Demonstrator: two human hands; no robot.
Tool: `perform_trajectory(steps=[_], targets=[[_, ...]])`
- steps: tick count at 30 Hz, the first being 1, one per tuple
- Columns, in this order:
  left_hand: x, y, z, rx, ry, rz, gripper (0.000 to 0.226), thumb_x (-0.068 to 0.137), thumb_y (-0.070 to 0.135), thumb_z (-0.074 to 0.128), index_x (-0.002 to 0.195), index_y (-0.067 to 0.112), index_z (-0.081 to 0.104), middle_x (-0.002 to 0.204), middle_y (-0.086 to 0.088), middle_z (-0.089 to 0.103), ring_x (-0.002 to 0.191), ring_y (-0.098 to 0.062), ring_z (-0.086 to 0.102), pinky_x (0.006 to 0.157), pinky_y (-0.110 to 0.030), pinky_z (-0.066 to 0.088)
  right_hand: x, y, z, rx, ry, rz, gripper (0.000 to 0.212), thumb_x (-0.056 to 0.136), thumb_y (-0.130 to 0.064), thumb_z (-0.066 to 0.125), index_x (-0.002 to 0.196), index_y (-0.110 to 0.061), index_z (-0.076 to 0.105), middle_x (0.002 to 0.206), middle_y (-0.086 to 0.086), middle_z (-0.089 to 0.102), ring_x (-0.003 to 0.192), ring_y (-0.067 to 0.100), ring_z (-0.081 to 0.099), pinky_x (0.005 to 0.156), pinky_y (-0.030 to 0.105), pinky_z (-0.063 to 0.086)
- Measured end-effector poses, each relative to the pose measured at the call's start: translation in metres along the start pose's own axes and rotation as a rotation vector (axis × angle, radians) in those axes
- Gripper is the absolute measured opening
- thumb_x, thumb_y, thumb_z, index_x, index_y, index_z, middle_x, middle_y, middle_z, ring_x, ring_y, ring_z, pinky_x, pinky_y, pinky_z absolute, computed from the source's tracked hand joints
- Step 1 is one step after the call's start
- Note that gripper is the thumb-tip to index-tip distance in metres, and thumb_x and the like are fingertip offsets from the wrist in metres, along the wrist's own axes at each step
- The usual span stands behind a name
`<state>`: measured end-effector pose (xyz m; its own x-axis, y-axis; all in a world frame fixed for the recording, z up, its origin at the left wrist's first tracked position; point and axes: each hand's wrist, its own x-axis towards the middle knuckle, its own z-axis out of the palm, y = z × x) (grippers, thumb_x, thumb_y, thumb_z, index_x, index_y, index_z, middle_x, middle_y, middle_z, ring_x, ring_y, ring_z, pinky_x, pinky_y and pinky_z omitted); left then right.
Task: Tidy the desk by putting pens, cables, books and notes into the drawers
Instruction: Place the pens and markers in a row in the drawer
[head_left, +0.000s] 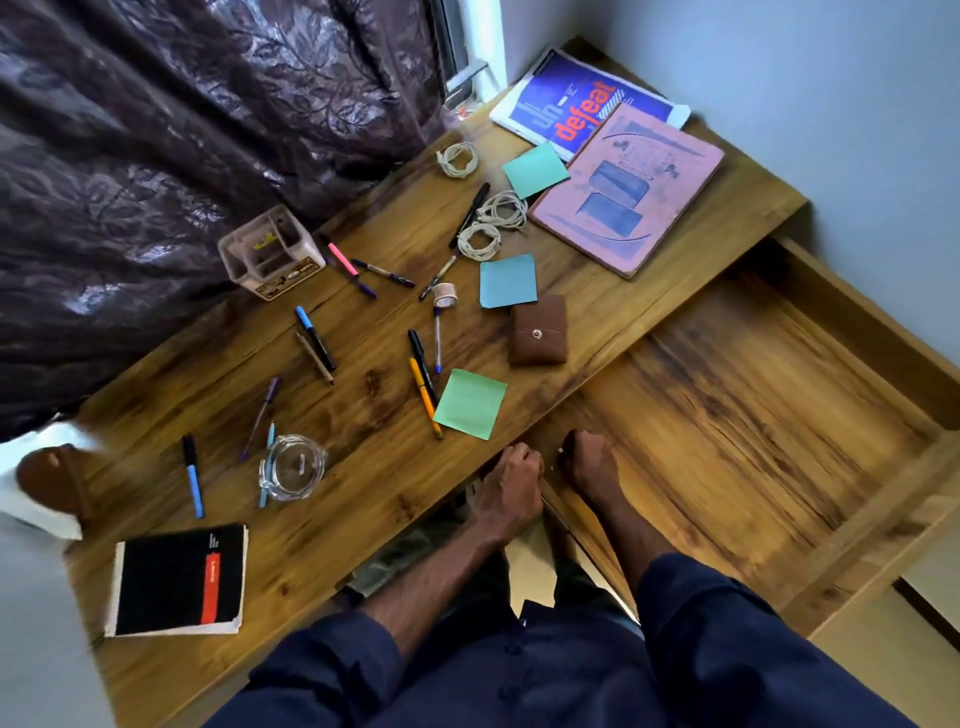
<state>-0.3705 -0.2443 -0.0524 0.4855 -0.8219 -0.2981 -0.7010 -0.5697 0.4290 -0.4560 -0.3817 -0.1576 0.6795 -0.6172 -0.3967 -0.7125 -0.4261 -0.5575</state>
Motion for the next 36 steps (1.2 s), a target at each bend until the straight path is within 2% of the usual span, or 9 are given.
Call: perform_trajectory(steps=[5,10,14,27,29,32,36], targets=[[0.002,-0.002,-0.001,-0.018,-0.024,0.005,0.018,0.092,0.011,0.059,0.109,0.016,0.064,0.108,0.001,0.059,0.097,-0.010,0.054,0.086,-0.024,0.052,-0.004,0.010,0.008,0.051,0.048,-0.043,0.010,0.091,-0.024,0.068,0.099,-0.022,0.063,0.091,-0.005,0.065,0.078,0.007,0.063,0.067,0.030,0.059],[0.003,-0.001,-0.003,-0.030,-0.027,0.006,0.017,0.092,0.011,0.058,0.107,0.016,0.064,0.107,0.001,0.058,0.096,-0.010,0.053,0.084,-0.025,0.052,-0.009,0.010,0.007,0.057,0.069,-0.028,0.011,0.089,-0.023,0.070,0.097,-0.023,0.064,0.090,-0.006,0.065,0.077,0.004,0.062,0.065,0.029,0.059],[0.004,-0.001,-0.004,-0.037,-0.023,0.002,0.017,0.092,0.010,0.058,0.107,0.016,0.064,0.106,0.001,0.058,0.096,-0.009,0.052,0.084,-0.025,0.051,-0.009,0.005,0.002,0.062,0.074,-0.011,0.008,0.089,-0.021,0.071,0.097,-0.020,0.067,0.091,-0.006,0.066,0.077,0.002,0.062,0.064,0.021,0.056],[0.001,0.002,-0.007,-0.039,-0.027,-0.017,0.019,0.091,0.008,0.059,0.108,0.015,0.064,0.108,0.000,0.057,0.097,-0.012,0.052,0.081,-0.025,0.051,-0.008,0.006,0.000,0.060,0.043,0.016,0.010,0.089,-0.023,0.072,0.097,-0.020,0.067,0.091,-0.006,0.067,0.077,0.003,0.063,0.065,0.025,0.059],[0.001,0.002,-0.007,-0.041,-0.026,-0.017,0.018,0.092,0.008,0.058,0.108,0.015,0.064,0.108,0.000,0.057,0.097,-0.011,0.051,0.081,-0.024,0.050,-0.010,0.004,-0.004,0.075,0.034,0.021,0.010,0.088,-0.023,0.072,0.096,-0.020,0.067,0.089,-0.006,0.067,0.076,0.003,0.063,0.062,0.021,0.056],[0.000,0.003,-0.007,-0.046,-0.019,-0.021,0.017,0.092,0.009,0.058,0.107,0.016,0.063,0.107,0.000,0.057,0.096,-0.010,0.051,0.079,-0.022,0.048,-0.013,-0.001,-0.011,0.077,0.016,0.027,0.010,0.088,-0.023,0.073,0.096,-0.019,0.067,0.087,-0.007,0.066,0.073,-0.001,0.059,0.058,0.010,0.042],[-0.001,0.003,-0.006,-0.054,-0.011,-0.017,0.018,0.092,0.008,0.058,0.108,0.015,0.064,0.107,0.000,0.056,0.096,-0.010,0.050,0.078,-0.021,0.046,-0.018,-0.005,-0.016,0.088,0.006,0.048,0.016,0.087,-0.022,0.075,0.100,-0.018,0.066,0.090,-0.008,0.063,0.074,0.000,0.056,0.058,0.008,0.037]])
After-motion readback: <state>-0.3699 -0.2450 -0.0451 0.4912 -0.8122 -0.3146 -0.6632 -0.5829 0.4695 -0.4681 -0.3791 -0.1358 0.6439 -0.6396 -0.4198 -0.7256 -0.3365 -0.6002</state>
